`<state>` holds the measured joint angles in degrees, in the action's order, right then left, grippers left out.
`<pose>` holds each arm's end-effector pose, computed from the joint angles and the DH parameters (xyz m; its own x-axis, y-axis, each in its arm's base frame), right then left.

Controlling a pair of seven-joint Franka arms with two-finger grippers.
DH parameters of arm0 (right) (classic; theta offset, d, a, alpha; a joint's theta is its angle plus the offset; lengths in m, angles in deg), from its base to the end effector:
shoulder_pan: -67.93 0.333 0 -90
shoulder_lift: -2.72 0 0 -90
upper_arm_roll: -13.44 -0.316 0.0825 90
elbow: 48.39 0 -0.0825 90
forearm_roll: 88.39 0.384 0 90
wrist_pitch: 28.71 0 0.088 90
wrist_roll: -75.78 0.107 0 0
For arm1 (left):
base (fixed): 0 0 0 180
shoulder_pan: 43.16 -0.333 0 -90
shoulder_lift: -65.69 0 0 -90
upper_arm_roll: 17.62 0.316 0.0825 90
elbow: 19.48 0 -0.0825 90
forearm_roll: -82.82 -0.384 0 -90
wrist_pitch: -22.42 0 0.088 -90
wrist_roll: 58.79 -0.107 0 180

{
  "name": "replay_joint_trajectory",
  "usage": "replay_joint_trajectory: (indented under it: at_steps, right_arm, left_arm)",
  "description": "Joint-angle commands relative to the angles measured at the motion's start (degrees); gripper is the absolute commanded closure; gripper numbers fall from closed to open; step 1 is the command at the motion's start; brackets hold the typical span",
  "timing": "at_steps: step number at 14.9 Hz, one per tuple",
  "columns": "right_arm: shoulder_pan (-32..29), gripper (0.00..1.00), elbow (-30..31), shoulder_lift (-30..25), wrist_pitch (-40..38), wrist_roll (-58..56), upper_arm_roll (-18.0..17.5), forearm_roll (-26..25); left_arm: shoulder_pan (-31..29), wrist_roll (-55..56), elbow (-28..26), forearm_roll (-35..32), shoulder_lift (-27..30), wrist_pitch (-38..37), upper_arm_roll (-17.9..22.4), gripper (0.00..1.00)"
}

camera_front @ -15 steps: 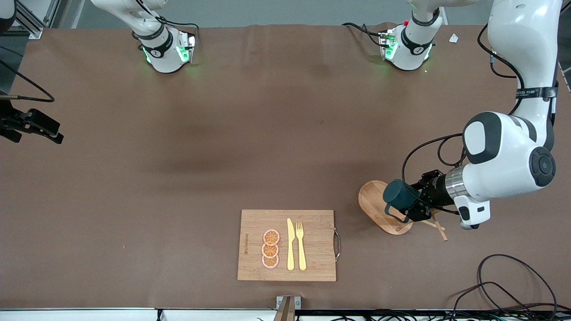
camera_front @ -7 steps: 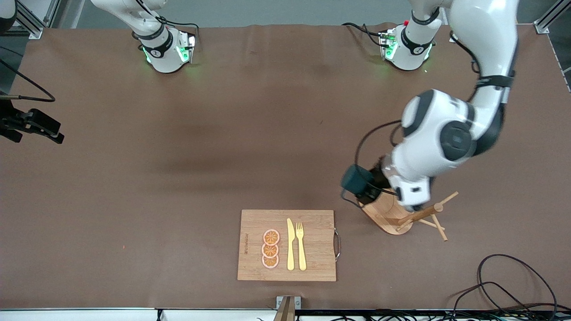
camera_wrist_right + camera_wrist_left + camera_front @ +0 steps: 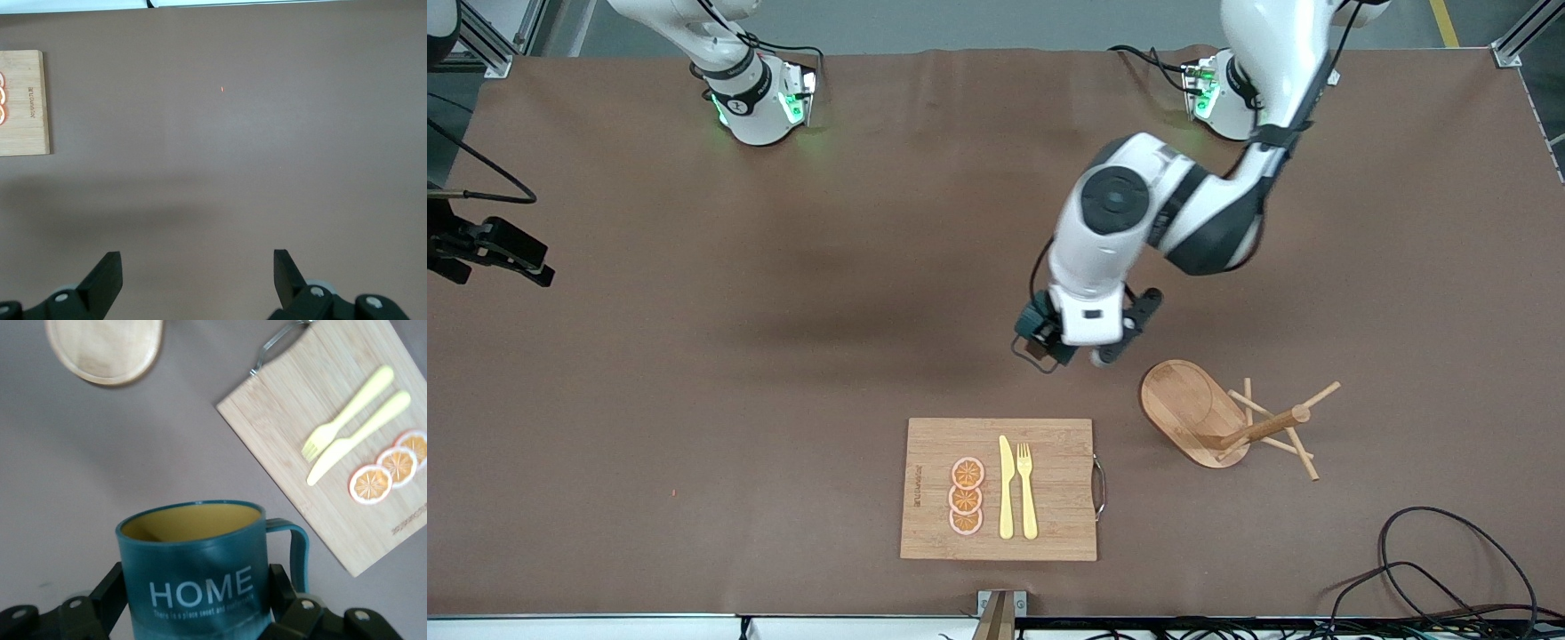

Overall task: Transfer cup from left to right arm and place
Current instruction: 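Lift the mug off the stand and carry it toward the table middle, then lower the mug onto the table and open the left gripper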

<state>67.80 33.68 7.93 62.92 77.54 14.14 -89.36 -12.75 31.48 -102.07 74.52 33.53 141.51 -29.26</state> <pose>0.5863 -0.0099 0.6408 0.9961 -0.0445 0.0764 -0.0459 -0.9988 0.0157 0.5546 -0.4545 0.3768 0.6873 0.7260 0.0242 0.7220 -0.6864 0.0875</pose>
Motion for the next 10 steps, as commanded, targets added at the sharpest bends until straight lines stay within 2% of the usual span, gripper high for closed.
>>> replay_joint_trajectory:
  at_steps: [1, 2, 10]
  right_arm:
    - [0.5, 0.0, 0.6, -1.1, 0.2, 1.0, 0.2, 0.4]
    - [0.9, 0.0, 0.6, -1.0, 0.1, 1.0, 0.2, 0.4]
    - [2.3, 0.0, 1.2, 0.8, -0.5, 0.9, 0.3, 0.4]
  left_arm:
    - [7.0, 3.5, 1.4, -11.4, -4.2, 1.8, 0.9, 0.43]
    - [9.0, 5.1, 1.3, -17.2, -4.8, 1.8, 0.9, 0.43]
    - [20.7, 25.2, 0.9, -47.2, -12.5, 1.7, 0.9, 0.42]
